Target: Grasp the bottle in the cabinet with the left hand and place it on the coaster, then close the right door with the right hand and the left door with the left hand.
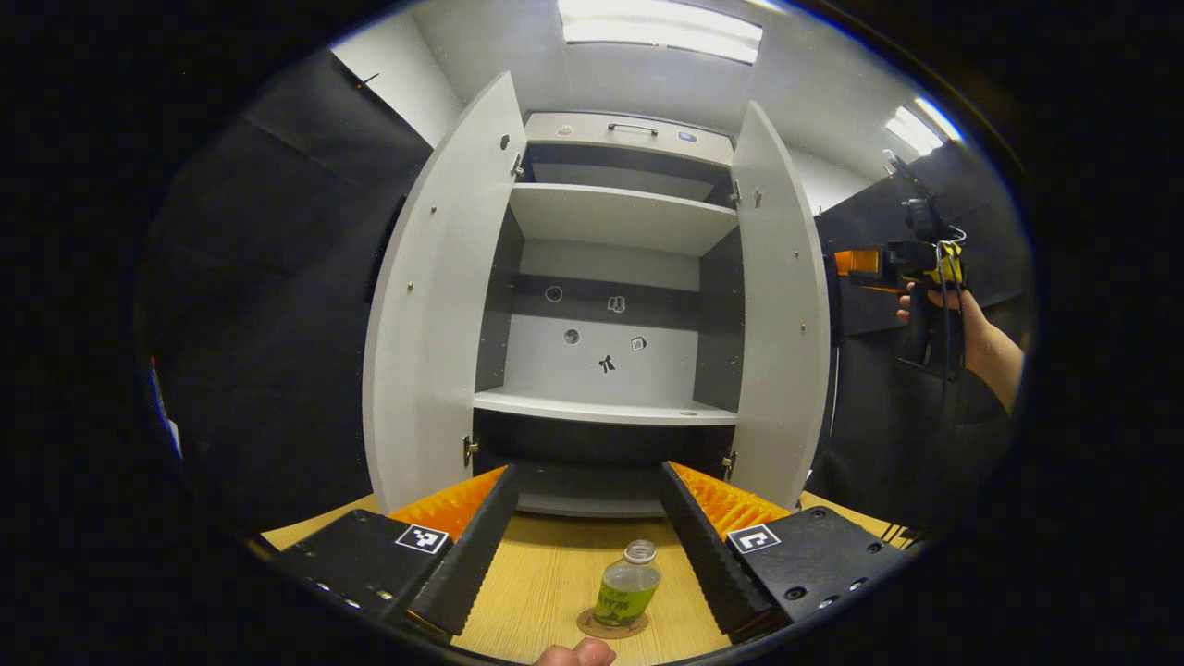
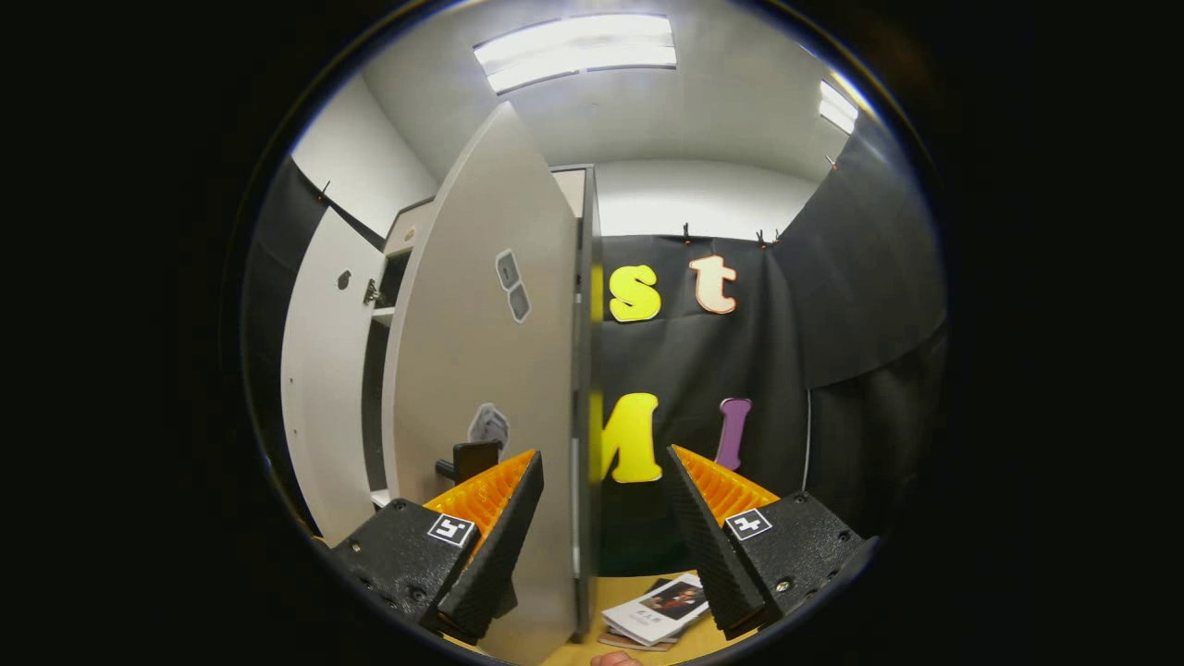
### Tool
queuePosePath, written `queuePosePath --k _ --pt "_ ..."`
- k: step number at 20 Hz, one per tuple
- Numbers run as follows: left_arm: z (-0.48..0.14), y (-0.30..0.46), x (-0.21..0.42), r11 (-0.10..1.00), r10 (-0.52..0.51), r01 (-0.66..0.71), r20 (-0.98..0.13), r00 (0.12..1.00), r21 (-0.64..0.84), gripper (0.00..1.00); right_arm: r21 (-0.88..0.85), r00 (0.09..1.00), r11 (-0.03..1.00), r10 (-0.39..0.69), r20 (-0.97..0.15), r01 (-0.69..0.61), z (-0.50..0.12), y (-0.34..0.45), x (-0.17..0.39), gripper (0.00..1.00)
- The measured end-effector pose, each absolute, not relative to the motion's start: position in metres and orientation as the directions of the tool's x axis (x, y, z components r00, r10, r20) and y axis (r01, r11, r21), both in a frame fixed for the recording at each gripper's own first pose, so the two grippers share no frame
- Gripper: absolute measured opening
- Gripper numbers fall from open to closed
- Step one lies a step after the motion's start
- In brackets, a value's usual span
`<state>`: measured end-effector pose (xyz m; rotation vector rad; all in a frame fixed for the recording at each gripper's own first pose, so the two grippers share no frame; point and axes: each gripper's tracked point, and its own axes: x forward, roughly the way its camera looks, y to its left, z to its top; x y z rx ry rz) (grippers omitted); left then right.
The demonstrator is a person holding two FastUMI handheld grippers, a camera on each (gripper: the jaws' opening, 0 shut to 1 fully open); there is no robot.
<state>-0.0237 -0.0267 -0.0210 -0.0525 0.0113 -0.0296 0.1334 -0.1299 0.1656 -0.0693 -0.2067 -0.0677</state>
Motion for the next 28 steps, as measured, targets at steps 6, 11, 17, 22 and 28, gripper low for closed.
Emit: queuePosePath --k 6,11,17,22,28 --pt "-0.023 -0.013 -0.027 0.999 0.002 -0.003 -0.024 1.000 -0.044 0.94 -0.058 0.978 0.998 0.024 0.205 -0.013 0.160 -0.092 0.151 0.81" --pt "-0.019 -0.004 -0.027 0.999 0.029 -0.030 -0.010 1.000 -0.027 0.94 -0.056 0.975 0.993 0.109 0.192 -0.100 0.156 -0.059 0.173 0.81" --pt "-0.021 0.001 -0.027 0.999 0.046 -0.046 -0.025 0.999 -0.028 0.94 -0.077 0.971 0.992 0.112 0.213 -0.098 0.163 -0.057 0.160 0.84" --pt "-0.014 0.003 -0.023 0.998 0.041 -0.042 -0.024 0.999 -0.049 0.94 -0.098 0.973 0.993 0.084 0.216 -0.064 0.153 -0.067 0.126 0.84" --pt "0.006 0.012 -0.016 0.998 0.055 -0.055 0.003 0.998 -0.044 0.94 -0.072 0.985 0.997 0.017 0.171 -0.004 0.107 -0.081 0.083 0.84"
